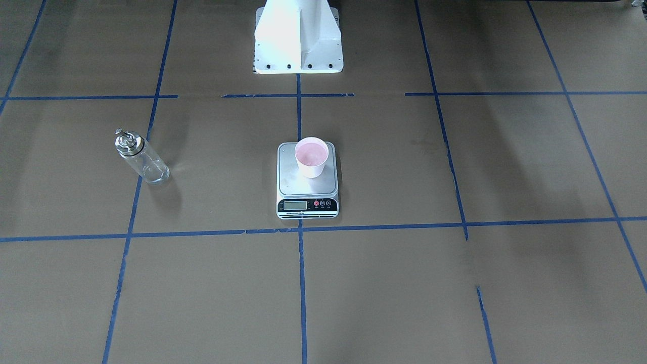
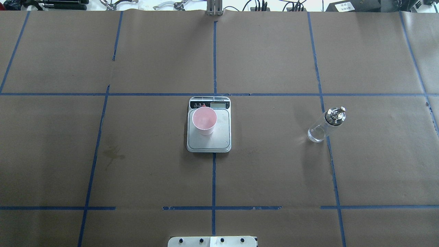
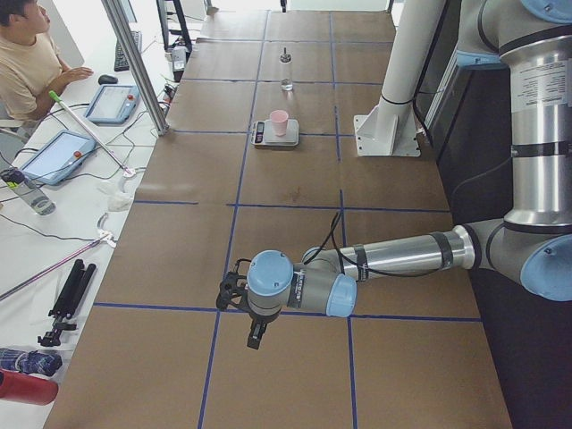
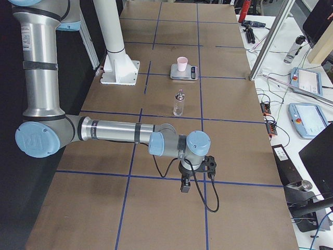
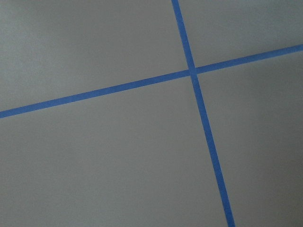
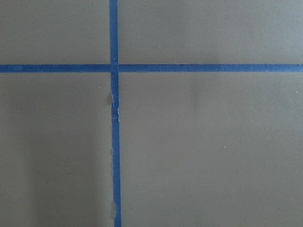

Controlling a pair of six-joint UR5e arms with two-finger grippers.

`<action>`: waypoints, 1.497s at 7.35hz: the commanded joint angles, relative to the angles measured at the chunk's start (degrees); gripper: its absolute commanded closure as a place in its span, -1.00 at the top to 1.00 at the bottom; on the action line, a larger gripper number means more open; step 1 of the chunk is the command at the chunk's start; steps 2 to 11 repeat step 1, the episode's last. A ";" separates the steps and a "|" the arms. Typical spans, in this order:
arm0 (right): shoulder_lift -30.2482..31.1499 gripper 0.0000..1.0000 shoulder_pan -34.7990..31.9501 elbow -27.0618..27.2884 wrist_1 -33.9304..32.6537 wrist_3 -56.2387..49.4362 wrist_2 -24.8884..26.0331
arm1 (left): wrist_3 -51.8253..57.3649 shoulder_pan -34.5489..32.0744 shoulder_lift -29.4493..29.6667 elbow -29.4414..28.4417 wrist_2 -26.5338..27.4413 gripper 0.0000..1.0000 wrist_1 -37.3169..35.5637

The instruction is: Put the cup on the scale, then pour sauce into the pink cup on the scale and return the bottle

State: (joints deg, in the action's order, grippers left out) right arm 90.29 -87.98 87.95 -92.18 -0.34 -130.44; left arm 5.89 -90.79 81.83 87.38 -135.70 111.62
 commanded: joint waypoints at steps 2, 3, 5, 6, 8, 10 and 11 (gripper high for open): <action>-0.03 1.00 0.00 -0.06 0.16 -0.09 -0.08 | -0.09 0.00 0.00 0.15 0.00 1.00 0.00; -0.03 1.00 0.00 -0.06 0.16 -0.09 -0.08 | -0.09 0.00 0.00 0.15 0.00 1.00 0.00; -0.03 1.00 0.00 -0.06 0.16 -0.09 -0.08 | -0.09 0.00 0.00 0.15 0.00 1.00 0.00; -0.03 1.00 0.00 -0.06 0.16 -0.09 -0.08 | -0.09 0.00 0.00 0.15 0.00 1.00 0.00; -0.03 1.00 0.00 -0.06 0.16 -0.09 -0.08 | -0.09 0.00 0.00 0.15 0.00 1.00 0.00; -0.03 1.00 0.00 -0.06 0.16 -0.09 -0.08 | -0.09 0.00 0.00 0.15 0.00 1.00 0.00; -0.03 1.00 0.00 -0.06 0.16 -0.09 -0.08 | -0.09 0.00 0.00 0.15 0.00 1.00 0.00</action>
